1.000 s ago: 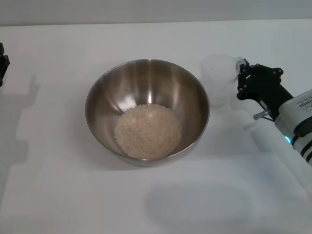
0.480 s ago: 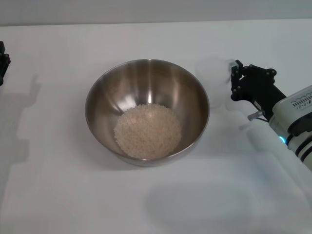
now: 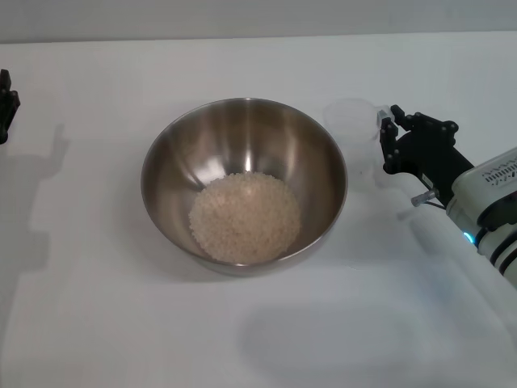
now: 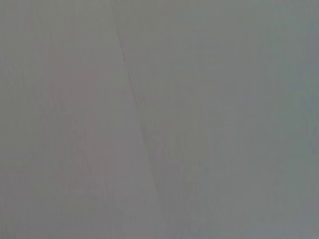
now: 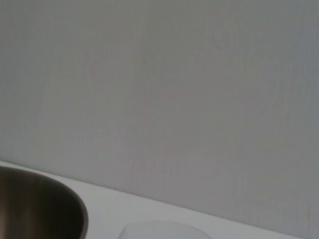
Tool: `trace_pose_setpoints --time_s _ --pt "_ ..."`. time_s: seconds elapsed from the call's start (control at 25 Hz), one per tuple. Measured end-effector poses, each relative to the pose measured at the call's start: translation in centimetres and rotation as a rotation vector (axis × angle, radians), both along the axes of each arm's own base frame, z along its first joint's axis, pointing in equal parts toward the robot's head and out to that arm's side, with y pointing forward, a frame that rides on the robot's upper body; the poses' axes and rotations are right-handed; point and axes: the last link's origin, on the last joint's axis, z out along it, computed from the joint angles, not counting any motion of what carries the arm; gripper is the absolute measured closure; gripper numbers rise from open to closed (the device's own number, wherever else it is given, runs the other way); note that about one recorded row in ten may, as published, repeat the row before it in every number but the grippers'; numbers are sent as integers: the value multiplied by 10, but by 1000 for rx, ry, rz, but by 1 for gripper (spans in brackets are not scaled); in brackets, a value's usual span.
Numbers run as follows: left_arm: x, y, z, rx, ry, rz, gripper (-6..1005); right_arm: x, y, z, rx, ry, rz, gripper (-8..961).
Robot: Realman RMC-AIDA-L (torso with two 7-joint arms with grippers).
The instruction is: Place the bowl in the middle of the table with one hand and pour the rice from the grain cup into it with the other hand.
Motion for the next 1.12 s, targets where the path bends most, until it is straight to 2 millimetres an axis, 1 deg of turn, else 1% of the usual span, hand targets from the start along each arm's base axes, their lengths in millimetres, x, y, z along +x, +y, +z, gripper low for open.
trace_pose_setpoints --time_s 0.32,0.48,0.72,0.96,1.04,1.08,1.12 --pt "-1 -1 0 -2 1 3 188 7 -12 -2 -5 14 -21 814" --pt "-1 -2 -1 -7 2 1 188 10 -21 0 16 34 -20 722" --pt "0 -2 -2 -11 4 -2 188 14 -31 2 37 56 -21 470" --pt "-2 -4 -2 -12 4 3 188 17 -55 11 97 105 17 471" --pt "-2 -4 -2 -12 4 3 188 19 -67 17 140 128 35 471" --pt "-2 -4 -2 -12 4 3 188 19 -79 25 191 148 61 472" --pt "-3 -5 -2 -12 4 6 188 19 -79 25 191 148 61 472"
